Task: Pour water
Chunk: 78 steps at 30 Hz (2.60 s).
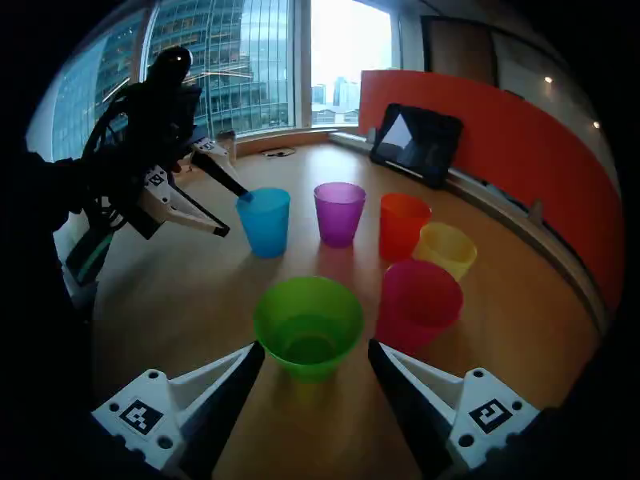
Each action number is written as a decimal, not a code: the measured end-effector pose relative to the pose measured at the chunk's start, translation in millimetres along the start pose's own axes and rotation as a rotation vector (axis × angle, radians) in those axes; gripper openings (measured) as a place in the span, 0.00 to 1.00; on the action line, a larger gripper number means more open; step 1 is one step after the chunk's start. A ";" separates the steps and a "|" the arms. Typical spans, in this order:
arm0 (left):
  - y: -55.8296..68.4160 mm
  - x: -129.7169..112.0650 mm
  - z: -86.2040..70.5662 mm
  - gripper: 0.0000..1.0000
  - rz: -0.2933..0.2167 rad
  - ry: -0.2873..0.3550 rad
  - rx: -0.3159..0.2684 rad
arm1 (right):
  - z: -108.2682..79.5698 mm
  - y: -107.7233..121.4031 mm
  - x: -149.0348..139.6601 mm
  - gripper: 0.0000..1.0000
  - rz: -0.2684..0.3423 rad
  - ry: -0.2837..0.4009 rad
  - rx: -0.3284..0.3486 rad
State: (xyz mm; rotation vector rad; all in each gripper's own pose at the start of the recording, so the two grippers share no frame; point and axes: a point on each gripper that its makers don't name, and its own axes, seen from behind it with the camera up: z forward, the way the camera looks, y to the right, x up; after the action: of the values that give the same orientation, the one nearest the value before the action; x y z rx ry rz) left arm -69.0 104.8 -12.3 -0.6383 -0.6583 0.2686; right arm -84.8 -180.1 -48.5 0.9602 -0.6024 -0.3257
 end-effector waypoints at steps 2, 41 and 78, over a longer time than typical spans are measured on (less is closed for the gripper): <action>0.8 -0.3 -2.4 0.97 -0.007 0.006 0.006 | -5.7 2.0 -2.1 1.00 0.008 0.008 -0.013; -28.7 38.9 -77.7 0.96 -0.121 0.359 0.322 | -109.3 55.7 38.1 1.00 0.172 0.353 -0.435; -60.5 85.5 -144.2 0.96 -0.202 0.697 0.634 | -218.8 110.7 82.5 1.00 0.219 0.711 -1.013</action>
State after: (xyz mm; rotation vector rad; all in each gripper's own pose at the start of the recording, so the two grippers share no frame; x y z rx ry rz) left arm 91.1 27.1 -21.1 -0.0281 0.0527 0.0439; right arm 114.0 -16.7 -21.9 -0.0109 0.1463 -0.0460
